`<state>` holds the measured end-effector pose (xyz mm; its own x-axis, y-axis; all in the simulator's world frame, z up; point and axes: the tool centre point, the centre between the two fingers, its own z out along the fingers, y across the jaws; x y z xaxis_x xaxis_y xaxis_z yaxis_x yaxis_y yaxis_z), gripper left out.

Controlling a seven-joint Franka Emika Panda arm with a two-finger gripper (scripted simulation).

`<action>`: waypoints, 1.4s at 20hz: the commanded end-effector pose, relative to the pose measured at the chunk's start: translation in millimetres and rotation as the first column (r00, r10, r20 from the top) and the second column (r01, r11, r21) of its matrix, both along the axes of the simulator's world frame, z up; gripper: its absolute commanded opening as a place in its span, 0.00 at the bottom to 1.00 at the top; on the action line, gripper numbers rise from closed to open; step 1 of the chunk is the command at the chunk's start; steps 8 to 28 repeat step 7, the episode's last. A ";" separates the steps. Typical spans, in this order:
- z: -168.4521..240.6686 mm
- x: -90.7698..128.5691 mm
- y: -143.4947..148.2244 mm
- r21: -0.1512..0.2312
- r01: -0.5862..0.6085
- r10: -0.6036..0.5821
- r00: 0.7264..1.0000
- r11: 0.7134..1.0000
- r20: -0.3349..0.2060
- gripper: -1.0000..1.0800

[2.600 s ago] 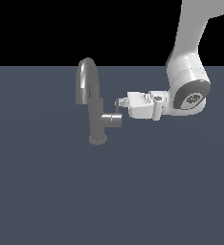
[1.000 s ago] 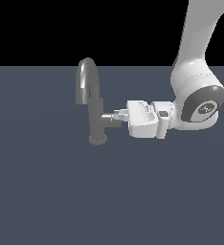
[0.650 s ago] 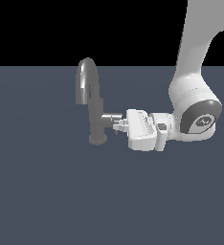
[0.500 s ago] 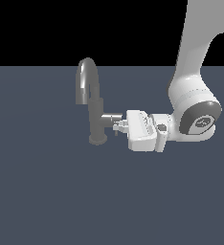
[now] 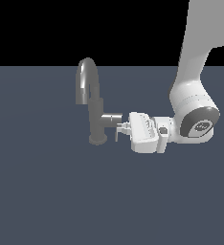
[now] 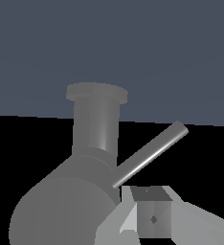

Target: Turn on the faucet by rotating a designated handle.

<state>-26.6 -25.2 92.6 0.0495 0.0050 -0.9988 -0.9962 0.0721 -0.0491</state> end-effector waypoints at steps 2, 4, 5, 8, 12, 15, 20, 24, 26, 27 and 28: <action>-32.6 -0.3 9.8 -0.004 -0.004 0.003 0.999 1.000 -0.038 0.00; -39.9 1.8 9.4 -0.004 -0.003 0.003 0.999 1.000 -0.043 0.00; -43.5 2.8 9.2 -0.004 -0.003 0.003 0.999 1.000 -0.045 0.00; -47.1 3.9 9.0 -0.005 -0.002 0.002 0.999 1.000 -0.047 0.00; -47.1 3.9 9.0 -0.005 -0.002 0.002 0.999 1.000 -0.047 0.00; -47.1 3.9 9.0 -0.005 -0.002 0.002 0.999 1.000 -0.047 0.00; -47.1 3.9 9.0 -0.005 -0.002 0.002 0.999 1.000 -0.047 0.00; -47.1 3.9 9.0 -0.005 -0.002 0.002 0.999 1.000 -0.047 0.00; -47.1 3.9 9.0 -0.005 -0.002 0.002 0.999 1.000 -0.047 0.00; -47.1 3.9 9.0 -0.005 -0.002 0.002 0.999 1.000 -0.047 0.00; -47.1 3.9 9.0 -0.005 -0.002 0.002 0.999 1.000 -0.047 0.00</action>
